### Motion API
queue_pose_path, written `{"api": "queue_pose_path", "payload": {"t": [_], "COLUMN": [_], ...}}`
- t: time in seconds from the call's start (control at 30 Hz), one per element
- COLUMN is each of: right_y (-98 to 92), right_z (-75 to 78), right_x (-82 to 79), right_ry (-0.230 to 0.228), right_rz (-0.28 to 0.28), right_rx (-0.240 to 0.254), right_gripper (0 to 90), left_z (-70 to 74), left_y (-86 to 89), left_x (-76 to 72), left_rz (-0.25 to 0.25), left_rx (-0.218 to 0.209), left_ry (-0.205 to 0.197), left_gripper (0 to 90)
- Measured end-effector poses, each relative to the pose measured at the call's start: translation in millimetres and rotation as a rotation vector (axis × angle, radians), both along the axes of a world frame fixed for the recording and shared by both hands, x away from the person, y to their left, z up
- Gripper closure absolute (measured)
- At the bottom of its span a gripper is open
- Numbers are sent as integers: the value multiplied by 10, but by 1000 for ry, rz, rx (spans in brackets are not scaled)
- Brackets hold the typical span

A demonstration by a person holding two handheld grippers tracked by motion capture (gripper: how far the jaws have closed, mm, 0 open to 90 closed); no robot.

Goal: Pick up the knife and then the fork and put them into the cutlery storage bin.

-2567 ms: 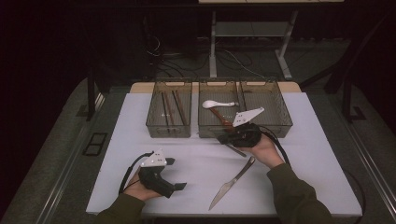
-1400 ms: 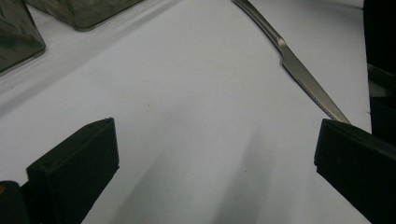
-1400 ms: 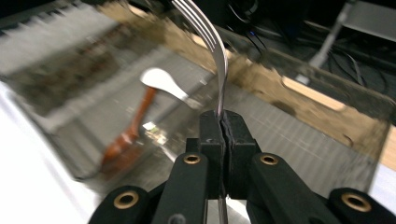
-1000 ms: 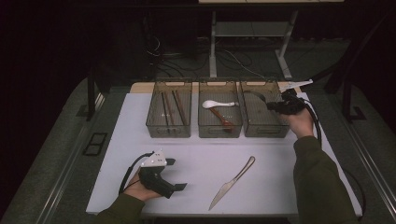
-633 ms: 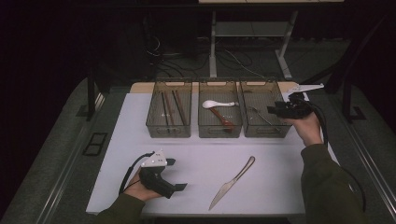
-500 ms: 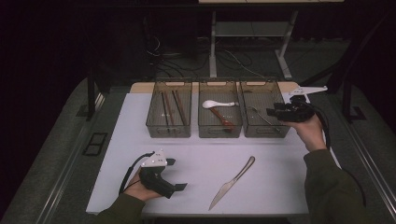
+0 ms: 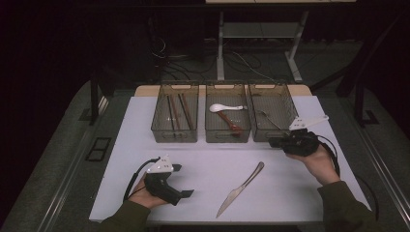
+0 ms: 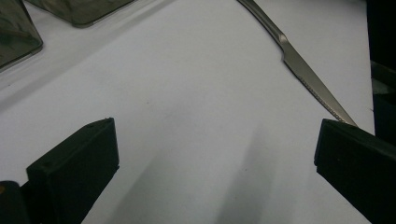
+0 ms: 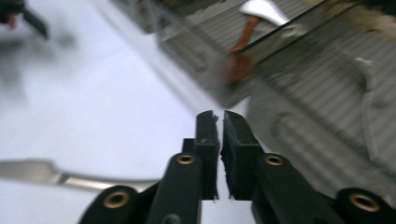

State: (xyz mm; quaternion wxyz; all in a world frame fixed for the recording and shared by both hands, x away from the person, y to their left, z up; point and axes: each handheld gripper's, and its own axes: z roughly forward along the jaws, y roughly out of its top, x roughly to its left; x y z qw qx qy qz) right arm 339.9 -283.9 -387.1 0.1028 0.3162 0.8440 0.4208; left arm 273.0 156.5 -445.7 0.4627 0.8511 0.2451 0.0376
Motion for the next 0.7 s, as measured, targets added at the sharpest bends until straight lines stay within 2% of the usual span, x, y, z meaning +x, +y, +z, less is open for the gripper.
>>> {"api": "queue_pose_path", "payload": {"t": [0.17, 0.37, 0.7], "right_y": [84, 226, 538], "right_z": [-108, -224, -410], "right_x": [-206, -432, -675], "right_ry": [27, 50, 100], "right_rz": [67, 138, 259], "right_rx": [-3, -35, -65], "right_gripper": [899, 899, 899], "left_z": [1, 1, 5], "left_y": [-1, -1, -5], "left_x": [-2, -5, -7], "left_rz": [0, 0, -2], "left_rx": [1, 3, 6], "left_ry": [-1, -2, -6], "left_gripper": [0, 0, 0]}}
